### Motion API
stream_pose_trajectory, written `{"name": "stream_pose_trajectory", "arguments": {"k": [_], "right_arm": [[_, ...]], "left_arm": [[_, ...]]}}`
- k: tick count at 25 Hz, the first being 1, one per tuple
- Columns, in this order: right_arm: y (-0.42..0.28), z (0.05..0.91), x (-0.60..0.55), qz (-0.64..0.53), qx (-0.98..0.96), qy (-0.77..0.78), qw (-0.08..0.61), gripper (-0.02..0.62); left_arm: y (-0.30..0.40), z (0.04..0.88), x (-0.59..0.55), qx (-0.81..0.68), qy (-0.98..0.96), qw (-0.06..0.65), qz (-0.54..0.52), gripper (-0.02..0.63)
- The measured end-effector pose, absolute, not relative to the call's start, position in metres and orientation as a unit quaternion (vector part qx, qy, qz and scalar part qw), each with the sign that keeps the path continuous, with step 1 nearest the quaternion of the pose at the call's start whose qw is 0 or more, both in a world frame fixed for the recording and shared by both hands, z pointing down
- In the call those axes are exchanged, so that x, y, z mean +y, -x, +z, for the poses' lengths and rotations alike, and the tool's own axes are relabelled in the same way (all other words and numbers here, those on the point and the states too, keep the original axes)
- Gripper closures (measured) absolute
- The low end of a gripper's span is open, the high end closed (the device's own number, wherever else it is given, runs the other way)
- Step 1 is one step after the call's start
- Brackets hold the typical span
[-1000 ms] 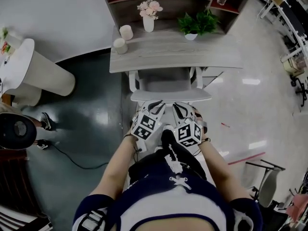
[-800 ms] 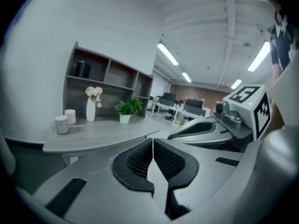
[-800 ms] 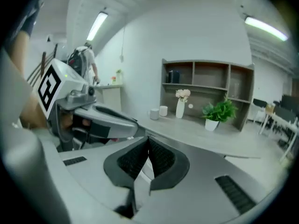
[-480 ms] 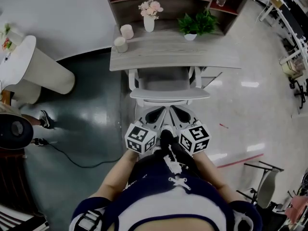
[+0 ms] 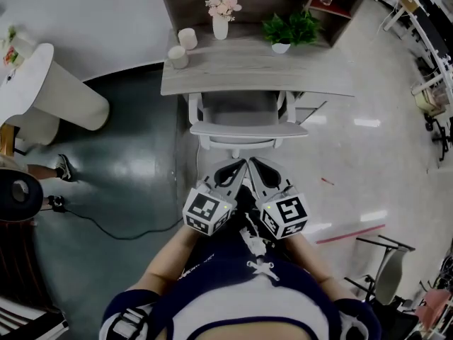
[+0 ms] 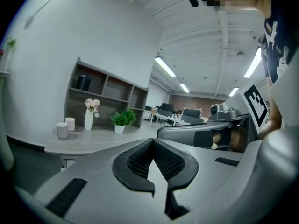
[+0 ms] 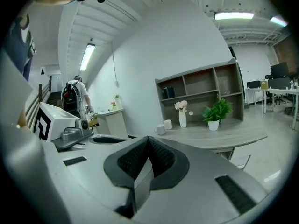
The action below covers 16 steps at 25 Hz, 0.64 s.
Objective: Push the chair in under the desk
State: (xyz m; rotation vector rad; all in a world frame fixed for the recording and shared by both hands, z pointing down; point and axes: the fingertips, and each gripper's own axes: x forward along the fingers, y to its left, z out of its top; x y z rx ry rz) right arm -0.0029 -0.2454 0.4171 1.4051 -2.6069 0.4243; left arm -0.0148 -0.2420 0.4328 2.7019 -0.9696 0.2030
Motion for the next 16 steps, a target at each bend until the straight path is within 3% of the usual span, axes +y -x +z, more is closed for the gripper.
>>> {"name": "stream_pose_trajectory", "arguments": {"k": [16], "right_arm": [[-0.003,0.409,-0.234,0.133,-0.878,-0.452,0.086,0.586]], "left_arm": [[0.008,0.424,-0.231,-0.343,-0.928,0.124,0.068,0.598]]}}
